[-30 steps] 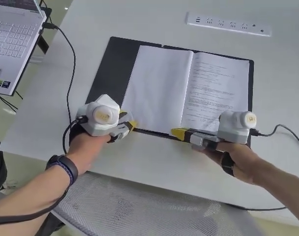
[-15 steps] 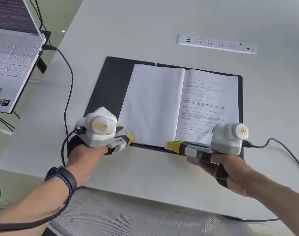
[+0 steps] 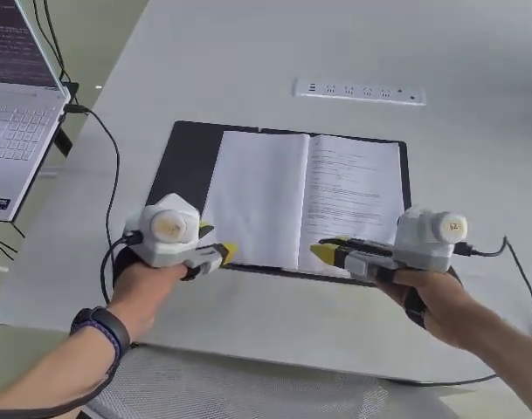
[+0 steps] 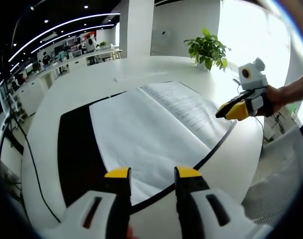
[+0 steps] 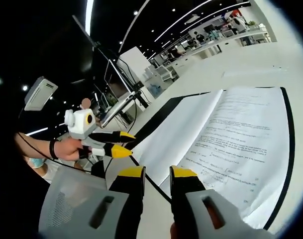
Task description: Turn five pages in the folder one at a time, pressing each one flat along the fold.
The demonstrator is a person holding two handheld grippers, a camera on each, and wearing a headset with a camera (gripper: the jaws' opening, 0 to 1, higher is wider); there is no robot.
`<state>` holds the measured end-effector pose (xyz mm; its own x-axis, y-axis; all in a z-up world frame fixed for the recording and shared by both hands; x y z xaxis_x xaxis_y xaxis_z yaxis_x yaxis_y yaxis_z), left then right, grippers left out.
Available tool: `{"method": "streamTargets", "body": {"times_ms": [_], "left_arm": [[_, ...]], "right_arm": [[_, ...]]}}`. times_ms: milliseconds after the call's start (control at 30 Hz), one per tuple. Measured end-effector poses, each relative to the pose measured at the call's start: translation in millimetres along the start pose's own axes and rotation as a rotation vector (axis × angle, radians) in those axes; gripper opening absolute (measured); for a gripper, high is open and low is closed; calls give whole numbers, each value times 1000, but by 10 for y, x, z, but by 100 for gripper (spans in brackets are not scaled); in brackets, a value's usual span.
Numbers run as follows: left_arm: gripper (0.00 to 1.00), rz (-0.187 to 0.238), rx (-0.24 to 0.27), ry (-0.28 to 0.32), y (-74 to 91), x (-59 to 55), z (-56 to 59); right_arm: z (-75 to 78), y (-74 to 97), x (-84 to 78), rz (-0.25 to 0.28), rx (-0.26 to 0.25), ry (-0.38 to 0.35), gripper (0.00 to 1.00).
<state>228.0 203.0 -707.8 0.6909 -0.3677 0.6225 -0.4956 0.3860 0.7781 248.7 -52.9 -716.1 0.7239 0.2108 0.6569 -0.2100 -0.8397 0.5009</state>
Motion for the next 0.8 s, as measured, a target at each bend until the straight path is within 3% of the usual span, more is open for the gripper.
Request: {"method": "streamTargets", "body": {"times_ms": [367,467,800], "left_arm": [[37,39,-5,-42,155,111,87],[39,51,-6,-54,196,140,102],[48,77,-23,-81,414,173,127]], "right_arm": [[61,578,30,34,-149,89,30],[-16,718,16,28,-203,127,35],[-151,1185,-26,46,-320,158,49]]}}
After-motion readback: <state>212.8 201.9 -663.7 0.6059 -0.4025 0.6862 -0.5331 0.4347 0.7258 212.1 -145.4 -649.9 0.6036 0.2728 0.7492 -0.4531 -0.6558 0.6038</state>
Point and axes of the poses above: the centre of the closed fingertips' face, and the gripper's own axes: y roughly backward along the fingers, z roughly to its right, x roughly out of its top, the point moved 8 cm from there along y, roughly backward along the fingers, and after that the axes turned 10 degrees about -z, right-handed, at the moved point
